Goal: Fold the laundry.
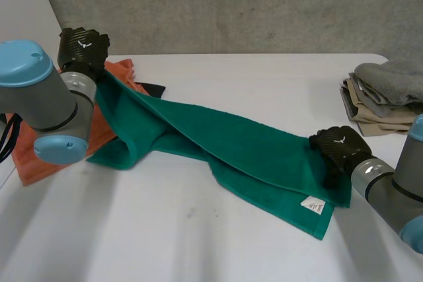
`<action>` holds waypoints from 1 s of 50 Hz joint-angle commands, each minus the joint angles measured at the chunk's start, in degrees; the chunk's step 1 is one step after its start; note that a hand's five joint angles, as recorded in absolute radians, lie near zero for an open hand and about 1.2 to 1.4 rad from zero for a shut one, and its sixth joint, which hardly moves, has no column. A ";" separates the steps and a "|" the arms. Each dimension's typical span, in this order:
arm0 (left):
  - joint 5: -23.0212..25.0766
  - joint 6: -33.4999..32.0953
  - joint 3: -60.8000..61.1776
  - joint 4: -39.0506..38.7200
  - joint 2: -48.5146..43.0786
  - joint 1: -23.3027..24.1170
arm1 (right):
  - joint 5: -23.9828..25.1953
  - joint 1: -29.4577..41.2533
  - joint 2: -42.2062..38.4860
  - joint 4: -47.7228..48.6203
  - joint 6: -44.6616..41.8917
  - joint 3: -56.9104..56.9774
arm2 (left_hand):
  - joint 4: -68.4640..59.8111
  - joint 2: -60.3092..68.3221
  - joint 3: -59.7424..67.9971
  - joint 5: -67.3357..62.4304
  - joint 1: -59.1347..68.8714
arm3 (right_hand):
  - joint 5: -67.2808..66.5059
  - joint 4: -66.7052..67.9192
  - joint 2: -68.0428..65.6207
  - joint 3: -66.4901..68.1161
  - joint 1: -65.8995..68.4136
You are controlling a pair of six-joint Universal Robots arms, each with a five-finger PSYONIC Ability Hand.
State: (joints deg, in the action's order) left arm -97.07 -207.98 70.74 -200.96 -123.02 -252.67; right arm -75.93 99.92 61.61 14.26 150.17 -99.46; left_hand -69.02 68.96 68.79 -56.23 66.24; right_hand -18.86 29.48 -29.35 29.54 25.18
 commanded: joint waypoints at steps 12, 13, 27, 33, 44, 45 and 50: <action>-0.05 0.03 2.29 0.13 0.85 0.25 | 7.72 -0.43 2.99 -8.46 -0.93 -2.14 | -10.98 11.04 11.21 -13.77 13.76 | -5.61 4.99 -5.13 4.93 9.30; -0.05 0.03 2.38 0.22 0.85 0.25 | 7.72 -0.52 2.99 -8.19 -0.93 -2.23 | -10.98 11.04 11.21 -13.77 13.76 | -5.95 5.33 -5.46 5.27 9.63; -0.13 0.11 2.56 0.22 0.94 0.60 | 7.20 -0.34 0.70 -5.47 -3.74 -0.74 | -10.98 11.04 11.21 -13.77 13.76 | -8.81 8.19 -8.32 8.13 12.49; -0.13 0.03 2.56 0.22 0.94 0.51 | 7.02 -0.34 -0.88 -5.03 -4.36 0.14 | -10.98 11.04 11.21 -13.77 13.76 | -9.98 9.36 -9.49 9.30 13.66; -0.05 0.03 2.65 0.31 0.94 0.43 | 6.93 0.09 -1.41 -3.36 -4.53 1.89 | -10.98 11.04 11.21 -13.77 13.76 | -13.02 12.39 -12.53 12.34 16.70; -0.13 0.03 2.65 0.31 0.94 0.43 | 6.93 0.09 -1.58 -3.27 -4.53 2.07 | -10.98 11.04 11.21 -13.77 13.76 | -13.18 12.56 -12.69 12.50 16.86; -0.13 0.11 2.73 0.31 1.03 0.60 | 6.85 0.18 -3.16 -3.18 -4.53 3.74 | -10.98 11.04 11.21 -13.77 13.76 | -16.71 16.09 -16.22 16.03 20.39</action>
State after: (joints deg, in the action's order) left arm -97.20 -207.94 73.39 -200.65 -122.06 -252.21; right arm -69.01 99.97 59.83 10.99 145.61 -97.45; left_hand -69.02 68.96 68.79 -56.23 66.24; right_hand -24.87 36.70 -36.45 36.73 31.35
